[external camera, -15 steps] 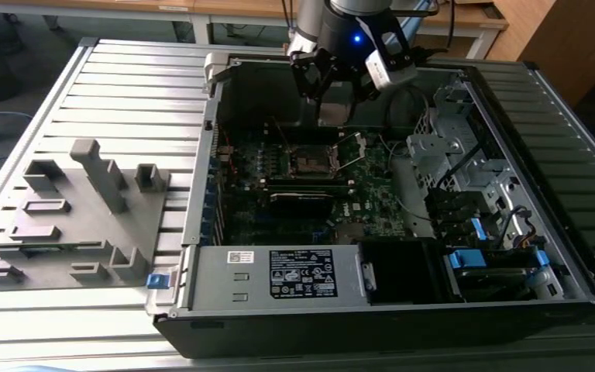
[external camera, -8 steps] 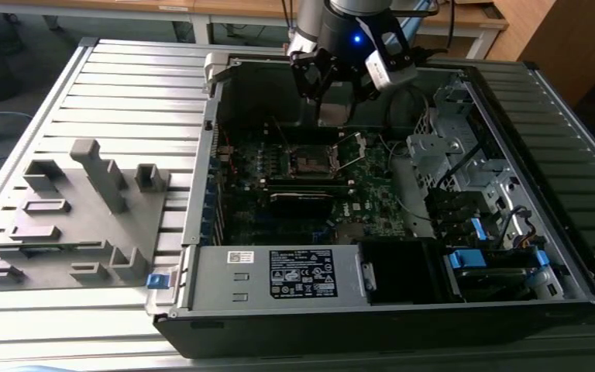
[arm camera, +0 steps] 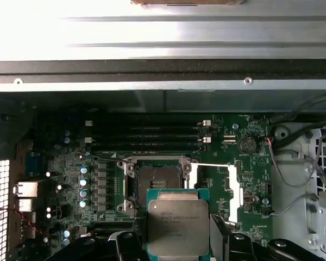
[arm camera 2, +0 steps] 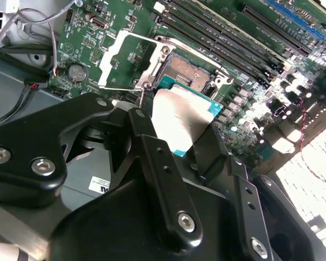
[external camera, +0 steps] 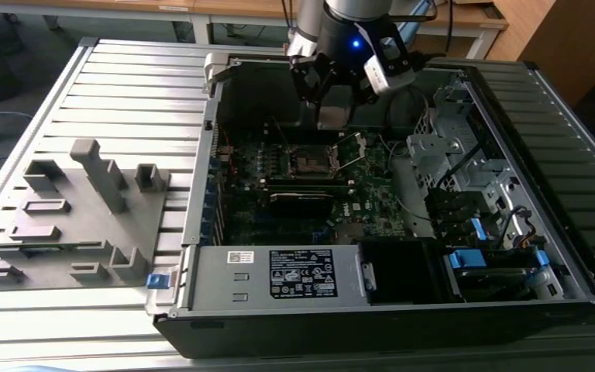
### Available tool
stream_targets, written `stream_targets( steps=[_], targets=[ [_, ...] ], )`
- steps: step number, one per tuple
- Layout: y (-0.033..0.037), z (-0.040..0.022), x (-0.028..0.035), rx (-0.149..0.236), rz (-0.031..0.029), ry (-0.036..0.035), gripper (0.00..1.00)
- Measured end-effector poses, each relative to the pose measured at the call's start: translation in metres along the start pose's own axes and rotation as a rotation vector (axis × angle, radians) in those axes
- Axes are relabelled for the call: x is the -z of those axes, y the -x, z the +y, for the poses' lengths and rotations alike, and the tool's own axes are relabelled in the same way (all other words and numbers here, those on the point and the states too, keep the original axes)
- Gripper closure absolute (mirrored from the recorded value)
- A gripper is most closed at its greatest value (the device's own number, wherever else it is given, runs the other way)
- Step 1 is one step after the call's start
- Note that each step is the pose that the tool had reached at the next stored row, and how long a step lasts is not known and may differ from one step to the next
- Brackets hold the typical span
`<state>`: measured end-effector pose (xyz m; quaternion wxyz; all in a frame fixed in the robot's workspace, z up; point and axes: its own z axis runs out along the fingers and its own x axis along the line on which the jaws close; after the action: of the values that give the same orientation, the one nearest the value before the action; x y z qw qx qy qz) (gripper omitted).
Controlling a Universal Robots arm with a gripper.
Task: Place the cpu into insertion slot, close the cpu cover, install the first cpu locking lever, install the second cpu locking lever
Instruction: 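Place the cpu into insertion slot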
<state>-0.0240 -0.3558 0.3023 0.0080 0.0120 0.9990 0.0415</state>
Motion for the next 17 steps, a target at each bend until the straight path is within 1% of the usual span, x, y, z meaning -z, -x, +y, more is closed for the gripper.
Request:
stream_targets(
  steps=[5, 17],
  targets=[
    [-0.0001, -0.0002, -0.0029, 0.000, 0.0001, -0.0004, 0.46],
    [-0.0001, -0.0003, -0.0033, 0.000, 0.0000, -0.0002, 0.46]
  ],
)
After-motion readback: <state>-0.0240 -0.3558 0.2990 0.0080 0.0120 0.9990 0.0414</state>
